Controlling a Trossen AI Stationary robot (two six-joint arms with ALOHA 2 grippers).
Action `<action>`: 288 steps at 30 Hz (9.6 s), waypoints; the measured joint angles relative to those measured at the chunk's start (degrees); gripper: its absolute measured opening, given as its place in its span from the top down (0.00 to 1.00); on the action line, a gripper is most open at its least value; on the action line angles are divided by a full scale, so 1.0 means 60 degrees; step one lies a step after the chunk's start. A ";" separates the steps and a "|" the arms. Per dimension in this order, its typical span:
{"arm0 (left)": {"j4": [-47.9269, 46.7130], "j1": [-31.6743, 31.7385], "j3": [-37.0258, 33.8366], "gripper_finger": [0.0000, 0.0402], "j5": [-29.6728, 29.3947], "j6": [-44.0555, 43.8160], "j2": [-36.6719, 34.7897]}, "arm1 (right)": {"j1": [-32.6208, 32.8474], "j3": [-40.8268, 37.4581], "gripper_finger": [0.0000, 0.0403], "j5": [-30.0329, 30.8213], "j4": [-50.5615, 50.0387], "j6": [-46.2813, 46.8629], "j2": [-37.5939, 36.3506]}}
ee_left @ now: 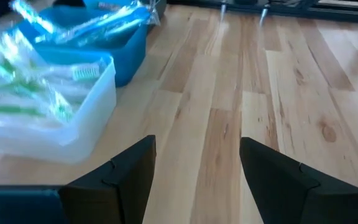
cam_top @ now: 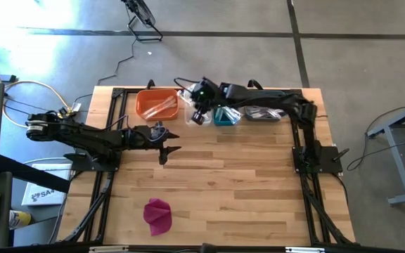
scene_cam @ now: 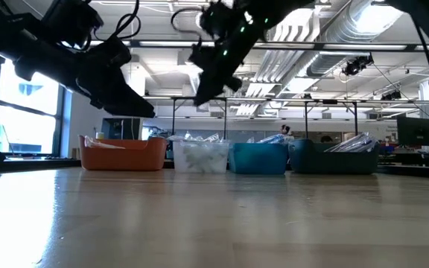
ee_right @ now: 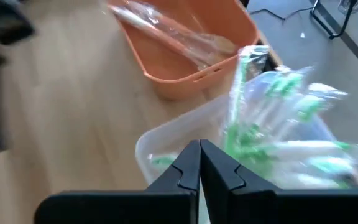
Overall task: Pick & Place Toothbrushes
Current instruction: Put the green toothbrush into the transparent bin
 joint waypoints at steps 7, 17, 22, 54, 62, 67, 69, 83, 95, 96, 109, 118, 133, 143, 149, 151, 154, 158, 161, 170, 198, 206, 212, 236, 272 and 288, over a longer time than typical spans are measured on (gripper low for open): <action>-0.0614 -0.0004 0.0000 0.43 0.0004 -0.0167 0.0004 | 0.0212 -0.0548 1.00 -0.0066 -0.1080 0.0033 -0.1600; -0.1061 -0.0004 0.0000 0.43 0.0004 -0.0208 0.0004 | 0.0844 -0.5807 0.99 0.0069 0.3346 0.1510 -0.4376; -0.1004 -0.0004 0.0000 0.43 0.0004 -0.0389 0.0004 | 0.1559 -0.8724 0.99 0.0569 0.6257 0.2382 -0.5696; -0.2395 0.0002 0.1635 0.46 -0.2744 -0.2151 0.0005 | 0.0610 -1.4562 0.99 -0.0040 0.8335 0.0721 -1.3220; -0.6065 0.0812 0.4080 0.65 -0.4007 -0.2136 0.0007 | 0.0610 -1.4562 0.99 -0.0332 0.8342 -0.0110 -1.3227; -0.7394 0.2022 0.4710 0.80 -0.1811 -0.1782 0.0094 | 0.0604 -1.4562 0.99 -0.0344 0.8430 -0.0453 -1.3223; -0.7552 0.2537 0.4716 0.86 -0.0806 -0.1516 0.0139 | 0.0603 -1.4562 0.99 -0.0348 0.8595 -0.0484 -1.3223; -0.7044 0.5211 0.4906 0.99 0.2284 -0.0878 0.1847 | 0.0487 -1.4562 1.00 -0.0258 0.9252 -0.0532 -1.3216; -0.6542 0.5191 0.6259 0.99 0.1433 -0.0595 0.3810 | -0.0004 -1.4562 0.99 -0.0297 0.8969 -0.0532 -1.3216; -0.6572 0.5187 0.6365 0.99 0.1336 -0.0592 0.3916 | -0.0038 -1.4562 0.99 -0.0304 0.8904 -0.0532 -1.3213; -0.7013 0.5191 0.6765 0.99 -0.0434 -0.0601 0.4299 | -0.0141 -1.4562 0.99 -0.0301 0.8424 -0.0423 -1.3213; -0.6938 0.5184 0.6765 0.99 -0.0419 -0.0813 0.4299 | -0.0141 -1.4562 0.99 -0.0278 0.8374 -0.0251 -1.3213; -0.6544 0.4978 0.6761 0.99 -0.0594 -0.1129 0.4455 | -0.0145 -1.4562 0.99 -0.0264 0.8381 -0.0277 -1.3213; -0.6163 0.4998 0.6761 0.99 -0.1969 -0.0649 0.4452 | -0.0145 -1.4562 0.99 -0.0259 0.8379 -0.0280 -1.3213; -0.5856 0.5070 0.6761 0.99 -0.2411 -0.0398 0.4448 | -0.0145 -1.4562 0.99 -0.0256 0.8379 -0.0280 -1.3213; -0.5908 0.5149 0.6761 0.99 -0.2416 -0.0382 0.4448 | -0.0145 -1.4562 0.99 -0.0256 0.8382 -0.0284 -1.3213; -0.5928 0.5193 0.6761 0.99 -0.2412 -0.0413 0.4448 | -0.0145 -1.4562 0.99 -0.0256 0.8381 -0.0284 -1.3213; -0.5992 0.5309 0.6761 0.99 -0.2323 -0.0513 0.4448 | -0.0145 -1.4562 0.99 -0.0253 0.8378 -0.0284 -1.3213; -0.6104 0.5441 0.6761 0.99 -0.2013 -0.0713 0.4501 | -0.0145 -1.4562 0.99 -0.0253 0.8378 -0.0284 -1.3213; -0.6417 0.5781 0.6747 0.99 -0.1148 -0.1388 0.4663 | -0.0141 -1.4562 0.99 -0.0256 0.8378 -0.0326 -1.3213; -0.6314 0.5932 0.7706 0.99 -0.1264 -0.0550 0.5034 | -0.0144 -1.4562 0.99 -0.0249 0.8389 -0.0526 -1.3213; -0.6784 0.6259 0.8000 0.99 -0.1407 -0.0554 0.5374 | -0.0141 -1.4562 0.99 -0.0274 0.8385 -0.0528 -1.3213; -0.7277 0.6377 0.8522 0.99 -0.0813 -0.0445 0.6072 | -0.0143 -1.4560 0.99 -0.0275 0.8385 -0.0532 -1.3216; -0.8080 0.5596 0.9916 0.99 0.0987 -0.0099 0.6649 | -0.0145 -1.4558 0.99 -0.0253 0.8084 -0.0512 -1.3213; -1.0682 0.4097 0.9917 0.99 0.0035 -0.2142 0.6481 | -0.0141 -1.4558 0.99 -0.0256 0.7885 -0.0484 -1.3213; -0.9652 0.3926 0.9919 0.99 -0.2007 -0.1830 0.7074 | -0.0141 -1.4558 0.99 -0.0256 0.7784 -0.0484 -1.3213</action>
